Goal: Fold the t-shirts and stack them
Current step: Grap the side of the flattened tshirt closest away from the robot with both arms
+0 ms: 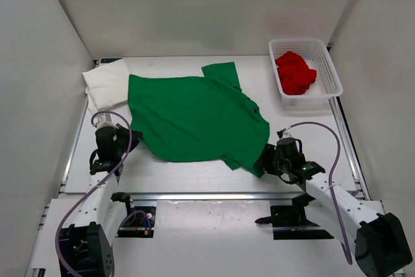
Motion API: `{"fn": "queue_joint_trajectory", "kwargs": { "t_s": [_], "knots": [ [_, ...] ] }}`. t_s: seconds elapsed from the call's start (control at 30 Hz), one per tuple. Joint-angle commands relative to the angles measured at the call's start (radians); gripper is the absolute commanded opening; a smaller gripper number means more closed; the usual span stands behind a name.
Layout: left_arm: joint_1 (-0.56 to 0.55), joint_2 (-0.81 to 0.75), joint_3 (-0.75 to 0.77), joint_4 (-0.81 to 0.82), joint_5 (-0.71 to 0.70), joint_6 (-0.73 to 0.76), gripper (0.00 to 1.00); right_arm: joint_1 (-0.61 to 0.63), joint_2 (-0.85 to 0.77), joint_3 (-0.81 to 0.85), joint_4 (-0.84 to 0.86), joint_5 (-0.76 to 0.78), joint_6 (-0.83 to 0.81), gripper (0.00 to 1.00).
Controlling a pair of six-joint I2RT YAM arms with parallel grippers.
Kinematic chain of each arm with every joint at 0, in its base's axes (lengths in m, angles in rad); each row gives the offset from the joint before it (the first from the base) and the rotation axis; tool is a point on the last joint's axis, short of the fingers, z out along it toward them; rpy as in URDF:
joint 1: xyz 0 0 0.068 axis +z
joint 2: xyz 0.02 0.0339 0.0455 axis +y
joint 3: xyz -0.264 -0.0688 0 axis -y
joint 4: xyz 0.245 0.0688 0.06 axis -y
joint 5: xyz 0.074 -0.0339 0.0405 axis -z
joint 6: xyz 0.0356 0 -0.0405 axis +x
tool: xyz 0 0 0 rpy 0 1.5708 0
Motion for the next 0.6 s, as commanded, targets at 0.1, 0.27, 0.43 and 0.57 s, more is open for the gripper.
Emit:
{"fn": "queue_joint_trajectory", "kwargs": {
  "t_s": [0.1, 0.27, 0.43, 0.57],
  "knots": [
    [-0.016, -0.027, -0.024, 0.013, 0.016, 0.005, 0.00, 0.002, 0.032, -0.012, 0.113, 0.036, -0.050, 0.47],
    [-0.018, -0.029, -0.038, 0.023, 0.020, 0.000, 0.00, -0.077, 0.091, -0.016, 0.193, -0.106, -0.087, 0.13],
    [-0.015, -0.021, -0.005, 0.011, 0.014, 0.009, 0.00, 0.163, 0.032, 0.115, 0.048, -0.070, -0.017, 0.00],
    [0.008, 0.001, 0.031, 0.010, 0.029, 0.009, 0.00, 0.329, 0.009, 0.314, -0.092, -0.105, 0.046, 0.00]
  ]
}}
